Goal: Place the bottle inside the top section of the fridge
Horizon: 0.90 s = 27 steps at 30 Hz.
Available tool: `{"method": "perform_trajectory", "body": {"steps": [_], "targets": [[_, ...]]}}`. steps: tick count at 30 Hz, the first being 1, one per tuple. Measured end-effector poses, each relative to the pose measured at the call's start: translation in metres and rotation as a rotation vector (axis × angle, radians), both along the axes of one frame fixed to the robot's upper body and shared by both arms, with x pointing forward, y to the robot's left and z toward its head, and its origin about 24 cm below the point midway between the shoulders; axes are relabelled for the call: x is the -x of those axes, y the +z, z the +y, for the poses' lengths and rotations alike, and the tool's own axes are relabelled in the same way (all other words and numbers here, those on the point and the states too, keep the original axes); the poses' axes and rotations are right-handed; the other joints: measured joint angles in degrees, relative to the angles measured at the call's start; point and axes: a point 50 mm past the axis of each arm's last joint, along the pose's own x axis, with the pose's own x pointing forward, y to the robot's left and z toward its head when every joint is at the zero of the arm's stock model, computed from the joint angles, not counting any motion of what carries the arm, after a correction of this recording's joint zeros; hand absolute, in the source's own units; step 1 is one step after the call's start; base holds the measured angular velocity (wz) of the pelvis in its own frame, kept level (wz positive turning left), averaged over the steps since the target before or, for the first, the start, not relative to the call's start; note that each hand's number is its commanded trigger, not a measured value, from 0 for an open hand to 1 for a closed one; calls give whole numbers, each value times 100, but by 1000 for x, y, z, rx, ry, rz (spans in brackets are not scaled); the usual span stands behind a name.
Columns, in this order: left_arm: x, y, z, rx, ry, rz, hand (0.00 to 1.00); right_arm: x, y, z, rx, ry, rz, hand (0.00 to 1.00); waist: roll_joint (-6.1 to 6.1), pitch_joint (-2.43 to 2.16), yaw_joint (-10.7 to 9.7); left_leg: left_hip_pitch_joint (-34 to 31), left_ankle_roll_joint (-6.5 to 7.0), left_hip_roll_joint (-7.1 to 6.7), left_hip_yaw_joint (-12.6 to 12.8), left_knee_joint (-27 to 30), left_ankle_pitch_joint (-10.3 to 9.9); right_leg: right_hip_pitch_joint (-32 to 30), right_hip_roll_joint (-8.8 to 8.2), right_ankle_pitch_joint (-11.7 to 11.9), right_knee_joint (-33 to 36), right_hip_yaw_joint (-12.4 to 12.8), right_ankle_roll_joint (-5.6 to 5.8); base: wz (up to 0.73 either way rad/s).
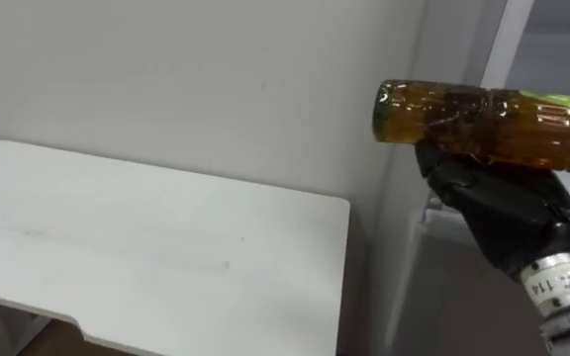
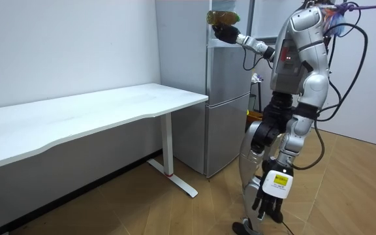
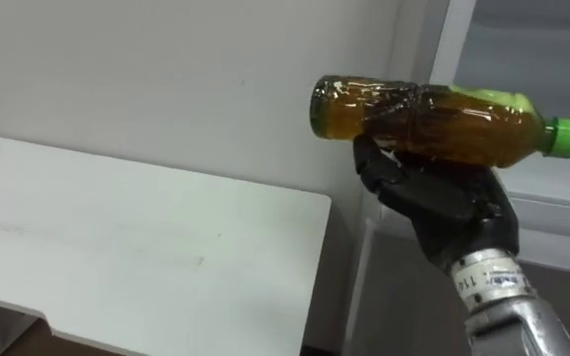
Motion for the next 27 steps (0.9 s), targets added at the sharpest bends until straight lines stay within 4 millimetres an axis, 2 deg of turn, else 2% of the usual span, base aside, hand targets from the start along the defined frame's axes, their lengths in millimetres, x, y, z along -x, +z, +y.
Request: {"method": "perform_trajectory", "body": {"steps": [6,16,20,24,25,27], "targets": [[5,-1,-3,22,30,6,0,3,6,-23,-120,-90,3,100,53,22,-57,99,7,8,97,-27,-10,4,22,11,-13,129,7,-10],[6,-1,-3,18,39,6,0,17,6,-64,-222,-284,26,100,77,24,-334,74,8,11,132,-63,-12,-18,22,12,-18,144,10,-1],[2,-2,-3,23,40,8,0,14,-9,-75,-244,-353,103,100,47,35,-433,56,8,18,162,-69,-12,-81,21,12,21,189,9,-5],[2,-2,-3,24,42,8,0,15,-6,-84,-223,-381,105,100,-29,40,-460,12,10,17,180,-112,-12,-166,15,10,70,229,10,-5],[2,-1,-2,23,44,8,0,15,-7,-87,-217,-390,114,100,-79,54,-460,15,10,18,185,-110,-12,-164,16,10,70,230,10,0],[1,-1,-1,23,47,7,0,14,-10,-92,-206,-407,138,100,-125,41,-457,17,10,17,188,-100,-12,-163,16,10,70,235,10,0]]}}
